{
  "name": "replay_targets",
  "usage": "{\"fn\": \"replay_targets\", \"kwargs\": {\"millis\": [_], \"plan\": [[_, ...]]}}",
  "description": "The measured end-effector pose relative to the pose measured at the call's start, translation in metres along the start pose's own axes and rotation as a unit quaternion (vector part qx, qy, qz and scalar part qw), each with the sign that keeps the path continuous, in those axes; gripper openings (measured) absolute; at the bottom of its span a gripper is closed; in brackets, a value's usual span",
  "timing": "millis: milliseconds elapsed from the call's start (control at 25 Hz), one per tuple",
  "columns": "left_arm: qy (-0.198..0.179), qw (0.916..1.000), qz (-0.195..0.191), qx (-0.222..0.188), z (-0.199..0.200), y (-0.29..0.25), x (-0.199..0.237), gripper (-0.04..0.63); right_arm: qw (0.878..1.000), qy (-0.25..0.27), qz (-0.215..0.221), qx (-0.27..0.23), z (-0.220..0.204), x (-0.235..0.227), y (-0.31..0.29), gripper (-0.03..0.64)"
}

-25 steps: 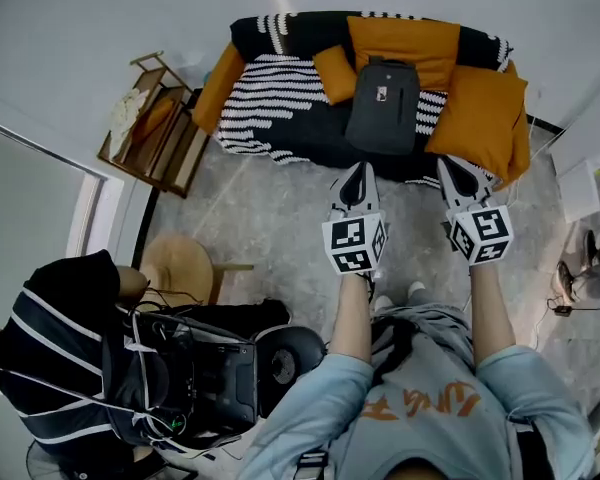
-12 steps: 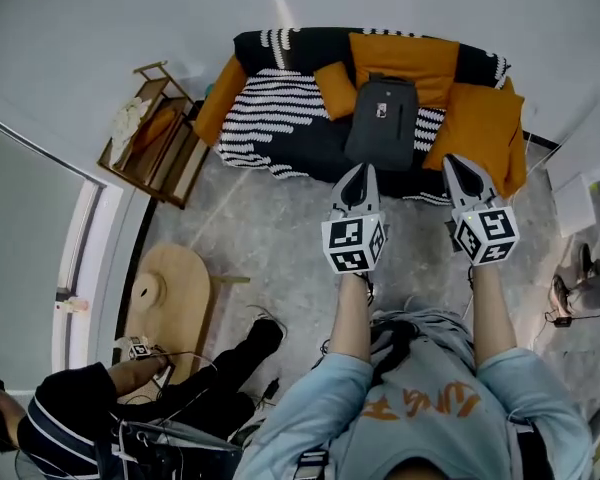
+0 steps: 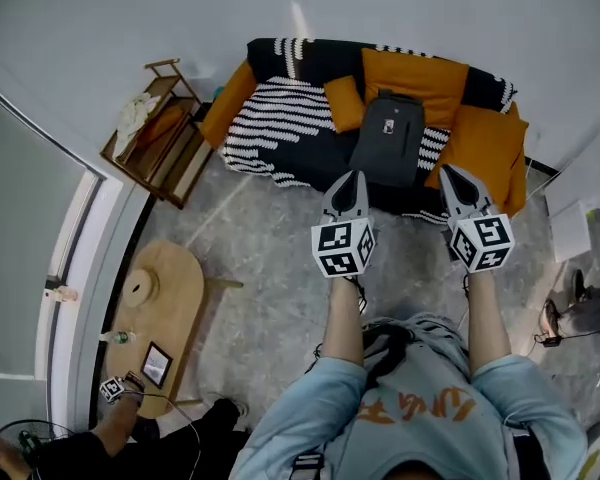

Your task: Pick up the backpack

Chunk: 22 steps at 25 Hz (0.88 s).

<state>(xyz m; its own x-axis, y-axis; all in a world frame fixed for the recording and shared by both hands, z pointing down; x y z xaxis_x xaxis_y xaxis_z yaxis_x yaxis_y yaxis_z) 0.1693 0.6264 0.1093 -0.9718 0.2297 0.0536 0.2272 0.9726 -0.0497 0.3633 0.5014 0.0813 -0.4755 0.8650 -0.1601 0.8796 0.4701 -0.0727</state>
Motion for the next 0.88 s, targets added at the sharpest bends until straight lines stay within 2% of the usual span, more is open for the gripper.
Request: {"fn": "replay_targets", "kwargs": {"millis": [280, 480, 760, 880], "plan": [[0.010, 0.9998, 0.015, -0.001, 0.000, 0.005, 0.019, 0.023, 1.000, 0.007, 0.013, 0.001, -0.001, 0.007, -0.002, 0.028], [0.002, 1.0000, -0.001, -0.002, 0.008, -0.003, 0.021, 0.023, 1.000, 0.005, 0.002, -0.023, 0.017, 0.002, -0.002, 0.028], [-0.006, 0.9996, -0.026, 0.000, -0.003, -0.017, 0.017, 0.023, 0.999, -0.007, -0.008, -0.033, 0.011, -0.020, -0.007, 0.028], [-0.010, 0.9993, -0.035, -0.010, -0.005, -0.018, 0.032, 0.023, 0.999, -0.007, 0.006, -0.033, 0.009, -0.020, -0.026, 0.028]]}}
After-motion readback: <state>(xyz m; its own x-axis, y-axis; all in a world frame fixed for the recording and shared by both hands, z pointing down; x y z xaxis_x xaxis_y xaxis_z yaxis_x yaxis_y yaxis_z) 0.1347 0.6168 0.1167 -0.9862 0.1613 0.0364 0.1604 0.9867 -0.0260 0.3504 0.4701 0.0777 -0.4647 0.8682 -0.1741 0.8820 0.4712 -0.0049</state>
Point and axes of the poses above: the fingertips, and each gripper's own axes: y backward along the fingers, x to its left, z out of its top, the point moved 8 cm from there along y, backward along the fingers, and after that the axes turned 10 degrees about -y, right-handed, at the moved point
